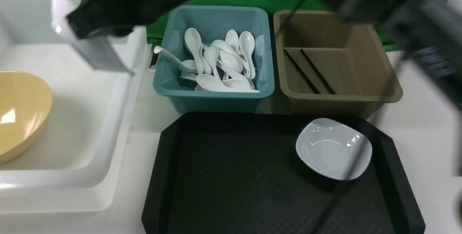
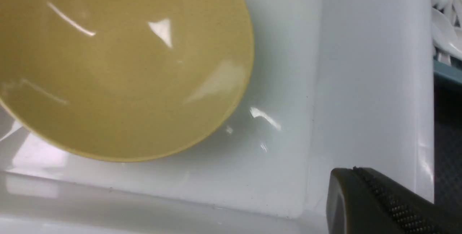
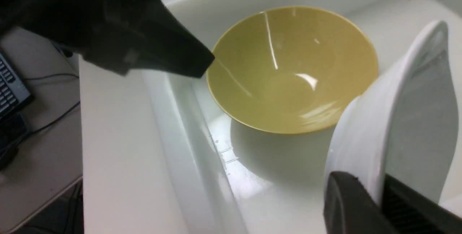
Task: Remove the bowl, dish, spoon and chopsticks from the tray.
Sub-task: Use the right arm to put the plate into the large storage box on the left
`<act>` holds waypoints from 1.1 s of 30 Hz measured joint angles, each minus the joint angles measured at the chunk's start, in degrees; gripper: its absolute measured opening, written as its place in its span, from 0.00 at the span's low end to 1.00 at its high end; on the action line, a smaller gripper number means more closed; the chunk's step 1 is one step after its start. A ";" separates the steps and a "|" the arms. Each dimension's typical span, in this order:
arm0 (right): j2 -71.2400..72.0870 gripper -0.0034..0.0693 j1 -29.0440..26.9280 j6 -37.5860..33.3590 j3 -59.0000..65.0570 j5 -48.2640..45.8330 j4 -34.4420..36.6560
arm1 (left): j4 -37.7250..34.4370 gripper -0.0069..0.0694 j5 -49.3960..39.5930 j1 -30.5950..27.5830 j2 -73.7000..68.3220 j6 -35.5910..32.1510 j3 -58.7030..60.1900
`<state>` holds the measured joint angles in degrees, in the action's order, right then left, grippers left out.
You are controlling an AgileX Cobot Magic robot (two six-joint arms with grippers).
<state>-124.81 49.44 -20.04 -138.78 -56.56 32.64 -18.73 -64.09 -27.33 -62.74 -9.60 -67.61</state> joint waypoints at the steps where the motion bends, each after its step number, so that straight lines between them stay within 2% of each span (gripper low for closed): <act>1: -2.82 0.09 0.74 -0.71 -3.08 -0.70 0.05 | 0.00 0.09 0.43 -0.88 0.44 0.20 0.00; 8: -11.48 0.09 4.05 -2.66 -8.53 -1.28 0.23 | -0.07 0.09 2.06 -2.12 2.12 0.62 0.00; 24: -17.74 0.10 4.80 -4.78 -8.79 2.97 -3.16 | -1.06 0.09 2.77 -2.43 2.12 0.64 0.00; 27: -18.31 0.14 5.17 -4.78 -8.79 2.97 -3.41 | -1.14 0.09 2.90 -2.43 2.12 0.64 0.00; 33: -18.44 0.35 5.29 -4.78 -8.91 2.88 -3.60 | -1.14 0.09 2.95 -2.43 2.12 0.64 0.00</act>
<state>-143.24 54.73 -24.83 -147.69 -53.69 29.04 -19.87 -61.13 -29.76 -60.62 -8.96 -67.61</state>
